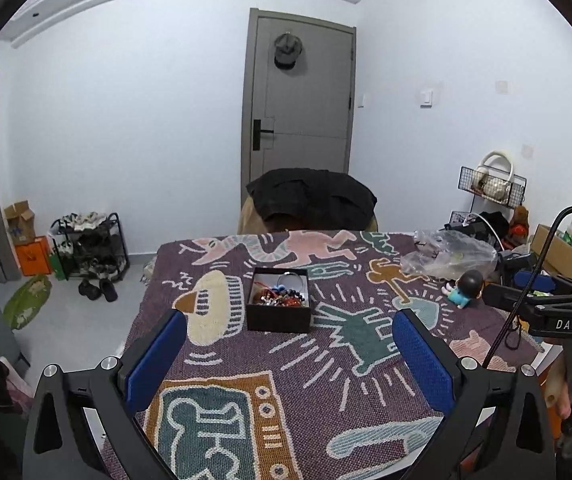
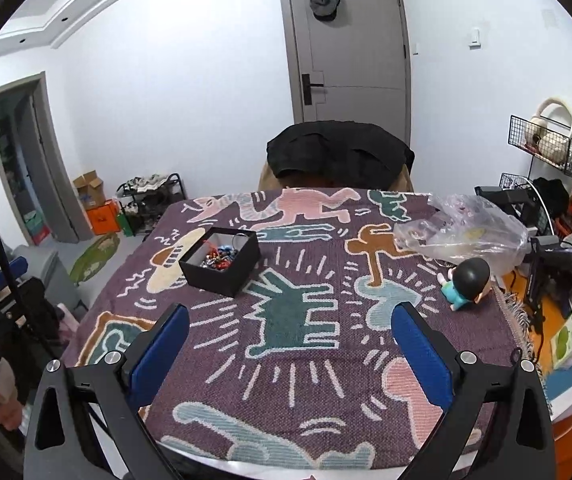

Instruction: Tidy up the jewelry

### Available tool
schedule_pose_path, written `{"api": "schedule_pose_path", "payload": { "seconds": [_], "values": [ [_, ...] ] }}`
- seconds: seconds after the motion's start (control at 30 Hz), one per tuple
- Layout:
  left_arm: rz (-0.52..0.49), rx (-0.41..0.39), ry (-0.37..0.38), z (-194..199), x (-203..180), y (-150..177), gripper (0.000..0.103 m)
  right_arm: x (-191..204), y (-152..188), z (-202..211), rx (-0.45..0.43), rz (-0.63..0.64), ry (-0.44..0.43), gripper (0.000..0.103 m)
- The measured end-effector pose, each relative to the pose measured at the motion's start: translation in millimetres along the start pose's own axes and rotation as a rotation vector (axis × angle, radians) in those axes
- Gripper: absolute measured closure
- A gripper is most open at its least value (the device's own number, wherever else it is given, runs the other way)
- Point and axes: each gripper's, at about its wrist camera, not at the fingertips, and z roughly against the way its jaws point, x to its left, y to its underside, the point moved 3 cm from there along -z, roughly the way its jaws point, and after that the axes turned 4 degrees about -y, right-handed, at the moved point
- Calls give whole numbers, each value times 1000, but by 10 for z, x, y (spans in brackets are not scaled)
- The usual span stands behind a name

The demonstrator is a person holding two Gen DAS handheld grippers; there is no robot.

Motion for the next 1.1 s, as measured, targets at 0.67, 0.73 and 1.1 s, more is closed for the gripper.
{"api": "schedule_pose_path", "payload": {
  "seconds": [0.67, 0.73, 1.1],
  "values": [
    [17, 3, -5, -5, 72, -15, 0, 34, -16, 43, -15, 10, 11, 2],
    [16, 4, -6, -5, 71, -14, 0, 42, -17, 45, -17, 12, 11, 2],
    [18, 4, -6, -7, 70, -14, 0, 44, -21, 46, -16, 14, 13, 2]
  ]
}}
